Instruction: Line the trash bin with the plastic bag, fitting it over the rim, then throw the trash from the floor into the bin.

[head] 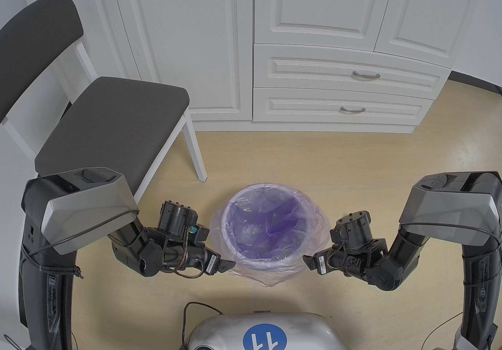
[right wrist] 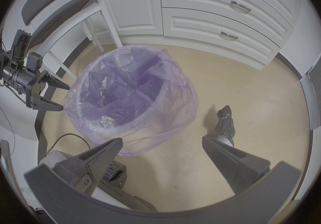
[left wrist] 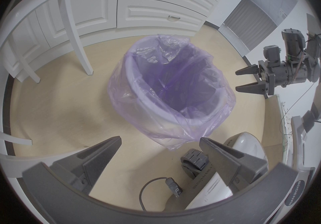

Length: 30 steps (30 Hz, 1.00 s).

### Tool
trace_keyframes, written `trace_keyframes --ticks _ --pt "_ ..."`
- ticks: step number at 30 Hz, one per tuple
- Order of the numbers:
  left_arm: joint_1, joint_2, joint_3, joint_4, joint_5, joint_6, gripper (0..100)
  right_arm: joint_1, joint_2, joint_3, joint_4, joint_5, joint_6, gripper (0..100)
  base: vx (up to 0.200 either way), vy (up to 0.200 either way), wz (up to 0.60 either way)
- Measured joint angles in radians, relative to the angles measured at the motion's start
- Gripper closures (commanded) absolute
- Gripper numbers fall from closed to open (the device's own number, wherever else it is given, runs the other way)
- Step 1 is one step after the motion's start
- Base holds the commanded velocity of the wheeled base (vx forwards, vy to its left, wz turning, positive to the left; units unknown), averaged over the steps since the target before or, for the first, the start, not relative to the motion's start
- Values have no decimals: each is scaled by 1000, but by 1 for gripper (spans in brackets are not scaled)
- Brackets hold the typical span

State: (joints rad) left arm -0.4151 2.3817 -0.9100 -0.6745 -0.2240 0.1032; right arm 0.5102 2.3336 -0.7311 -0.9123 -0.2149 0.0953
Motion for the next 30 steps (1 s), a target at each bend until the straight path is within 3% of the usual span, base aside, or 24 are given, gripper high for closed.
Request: trace_keyframes --ticks 20,30 --pt "21 102 -88 50 -1 9 0 -20 -7 -25 12 10 -6 0 0 0 0" --pt "45 108 -78 36 1 6 0 -20 37 -43 23 61 -107 0 0 0 0"
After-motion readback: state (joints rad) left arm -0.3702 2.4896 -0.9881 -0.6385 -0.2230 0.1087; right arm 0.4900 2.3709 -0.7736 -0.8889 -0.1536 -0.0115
